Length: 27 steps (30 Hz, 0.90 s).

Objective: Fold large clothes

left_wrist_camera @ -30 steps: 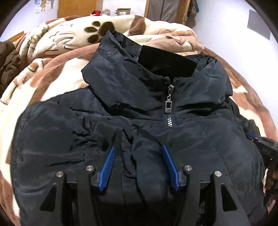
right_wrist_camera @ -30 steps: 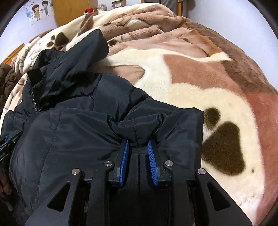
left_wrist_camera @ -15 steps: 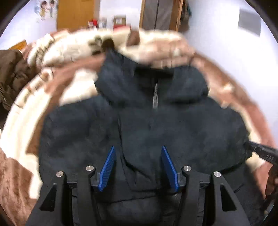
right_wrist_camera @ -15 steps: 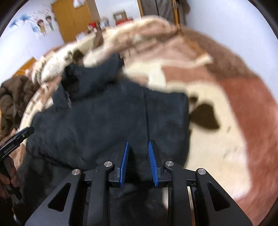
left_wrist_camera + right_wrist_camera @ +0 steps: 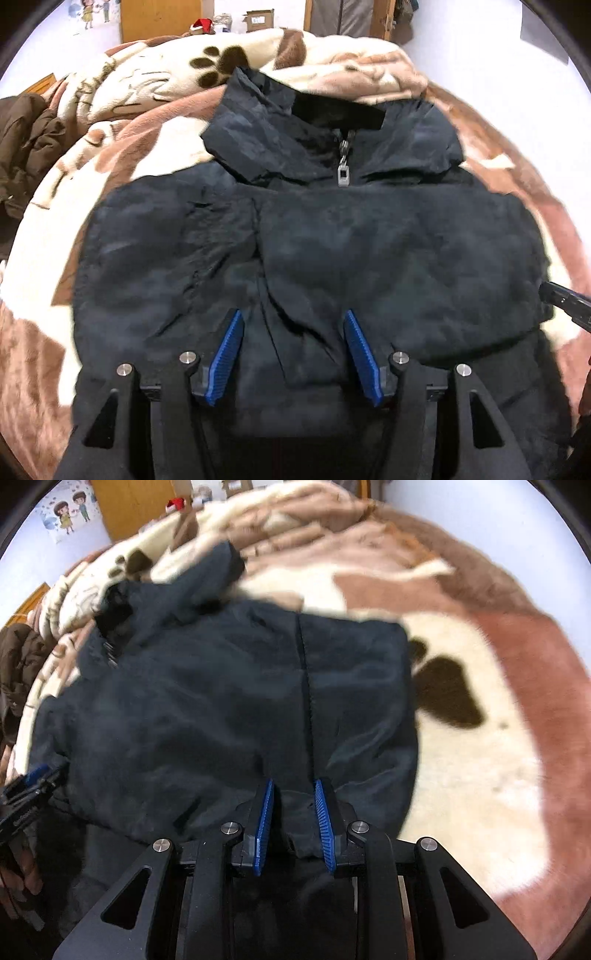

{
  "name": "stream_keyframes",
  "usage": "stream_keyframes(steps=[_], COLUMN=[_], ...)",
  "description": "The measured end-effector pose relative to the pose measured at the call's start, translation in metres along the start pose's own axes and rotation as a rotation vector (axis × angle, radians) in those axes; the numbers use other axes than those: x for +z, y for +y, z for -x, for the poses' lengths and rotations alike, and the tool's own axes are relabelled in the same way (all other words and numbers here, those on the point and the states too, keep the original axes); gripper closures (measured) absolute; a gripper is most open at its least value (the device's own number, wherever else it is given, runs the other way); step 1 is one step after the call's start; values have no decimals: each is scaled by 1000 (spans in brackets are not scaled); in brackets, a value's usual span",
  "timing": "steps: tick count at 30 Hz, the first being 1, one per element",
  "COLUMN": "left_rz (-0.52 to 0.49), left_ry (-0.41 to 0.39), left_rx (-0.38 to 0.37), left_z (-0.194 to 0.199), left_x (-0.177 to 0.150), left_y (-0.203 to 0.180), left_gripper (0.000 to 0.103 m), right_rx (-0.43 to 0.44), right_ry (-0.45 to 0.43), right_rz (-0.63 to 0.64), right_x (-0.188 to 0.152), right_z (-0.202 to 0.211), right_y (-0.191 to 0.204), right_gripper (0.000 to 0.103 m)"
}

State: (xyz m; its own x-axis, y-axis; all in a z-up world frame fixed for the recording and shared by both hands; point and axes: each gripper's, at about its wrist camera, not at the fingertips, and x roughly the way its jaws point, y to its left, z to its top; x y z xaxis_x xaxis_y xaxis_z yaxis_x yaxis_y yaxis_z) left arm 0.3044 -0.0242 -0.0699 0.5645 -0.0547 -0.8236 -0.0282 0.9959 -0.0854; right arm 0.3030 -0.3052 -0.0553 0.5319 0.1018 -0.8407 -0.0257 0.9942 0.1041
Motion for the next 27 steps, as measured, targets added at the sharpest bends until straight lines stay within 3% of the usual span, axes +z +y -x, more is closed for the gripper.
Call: stream_keyframes(steps=[9, 17, 21, 27], left_rz=[13, 19, 31, 45], left_ry=[-117, -188, -200, -196], left_rx=[-65, -97, -121, -140], left_z=[124, 197, 221, 235], left_x=[-38, -68, -87, -103], left_y=[2, 12, 17, 26], left_gripper=[43, 43, 43, 42], right_rx=[35, 77, 110, 152], right_ry=[-207, -306, -340, -315], right_rz=[-16, -36, -10, 56], right_x=[-42, -72, -90, -100], right_z=[130, 203, 222, 218], right_y=[36, 72, 94, 117], right_gripper=[78, 76, 71, 70])
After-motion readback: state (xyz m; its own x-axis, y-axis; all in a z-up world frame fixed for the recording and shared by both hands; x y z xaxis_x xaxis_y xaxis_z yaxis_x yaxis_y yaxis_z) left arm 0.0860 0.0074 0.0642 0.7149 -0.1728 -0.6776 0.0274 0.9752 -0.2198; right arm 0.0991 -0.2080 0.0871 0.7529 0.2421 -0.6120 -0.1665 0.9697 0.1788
